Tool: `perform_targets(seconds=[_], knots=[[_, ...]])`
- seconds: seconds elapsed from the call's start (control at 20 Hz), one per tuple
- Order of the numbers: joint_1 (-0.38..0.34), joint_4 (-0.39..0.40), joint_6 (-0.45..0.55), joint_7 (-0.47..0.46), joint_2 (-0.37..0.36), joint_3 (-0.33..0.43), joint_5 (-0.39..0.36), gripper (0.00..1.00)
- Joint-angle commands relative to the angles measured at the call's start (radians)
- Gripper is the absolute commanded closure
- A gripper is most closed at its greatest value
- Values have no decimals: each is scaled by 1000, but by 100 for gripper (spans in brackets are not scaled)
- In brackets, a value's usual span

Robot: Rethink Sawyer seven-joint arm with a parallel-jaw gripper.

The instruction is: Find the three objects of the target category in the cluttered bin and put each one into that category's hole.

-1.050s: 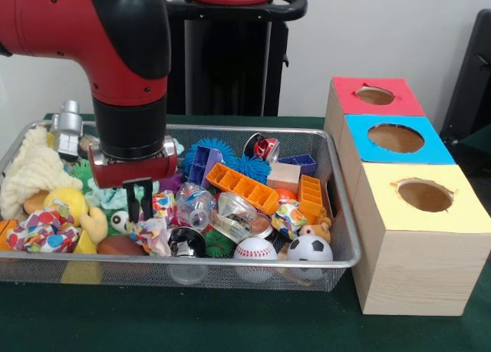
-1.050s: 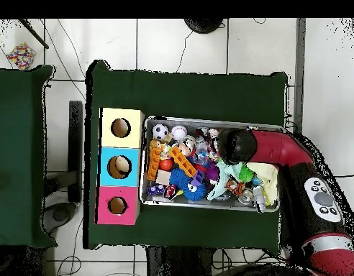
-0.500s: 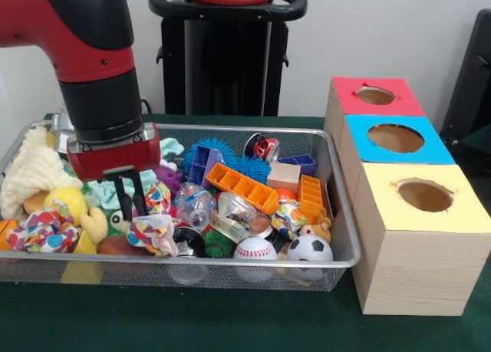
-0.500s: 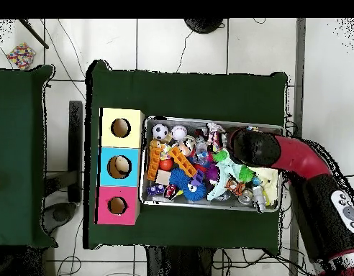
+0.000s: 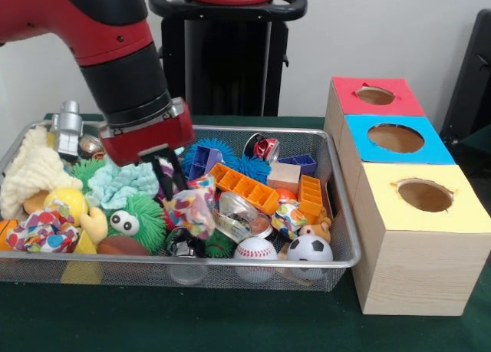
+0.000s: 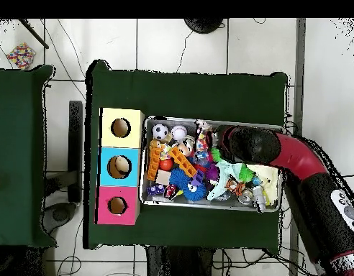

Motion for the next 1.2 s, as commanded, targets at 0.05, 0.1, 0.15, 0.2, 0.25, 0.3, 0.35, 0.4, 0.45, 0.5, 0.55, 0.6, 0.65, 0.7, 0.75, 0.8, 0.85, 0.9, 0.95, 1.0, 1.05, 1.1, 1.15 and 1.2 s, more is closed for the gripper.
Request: perform_targets(seconds=[0.05, 0.1, 0.15, 0.2, 0.25, 0.3, 0.35, 0.4, 0.45, 0.5, 0.55, 0.6, 0.65, 0.7, 0.75, 0.8, 0.85, 0.9, 0.95, 1.0, 1.05, 1.1, 1.15, 1.2], knots=[[-5, 116, 131, -20, 18, 103, 90, 100], [-4, 121, 131, -3, 18, 105, 104, 100], [-4, 121, 137, 4, 19, 107, 119, 100], [-3, 125, 138, 7, 19, 112, 128, 100], [-4, 122, 148, 8, 16, 116, 139, 100], [-2, 118, 155, 11, 16, 117, 151, 100], [0, 121, 154, 19, 14, 116, 160, 100], [2, 124, 153, 27, 11, 116, 170, 100], [3, 130, 145, 35, 9, 117, 176, 100], [7, 129, 139, 38, 9, 117, 183, 100], [7, 134, 125, 41, 8, 121, 186, 100], [10, 135, 117, 42, 7, 122, 190, 100], [11, 140, 106, 43, 5, 125, 191, 100], [12, 146, 97, 45, 1, 127, 193, 100], [16, 146, 93, 48, -2, 128, 197, 100], [20, 148, 90, 54, -6, 128, 201, 100], [23, 153, 84, 64, -10, 129, 207, 100], [25, 157, 75, 75, -12, 129, 213, 100], [28, 162, 63, 85, -13, 131, 218, 100], [30, 167, 51, 95, -14, 132, 223, 100], [32, 170, 36, 99, -13, 135, 223, 100], [35, 172, 24, 103, -13, 138, 226, 100], [39, 174, 15, 106, -14, 140, 227, 100], [43, 174, 6, 112, -17, 142, 232, 100]])
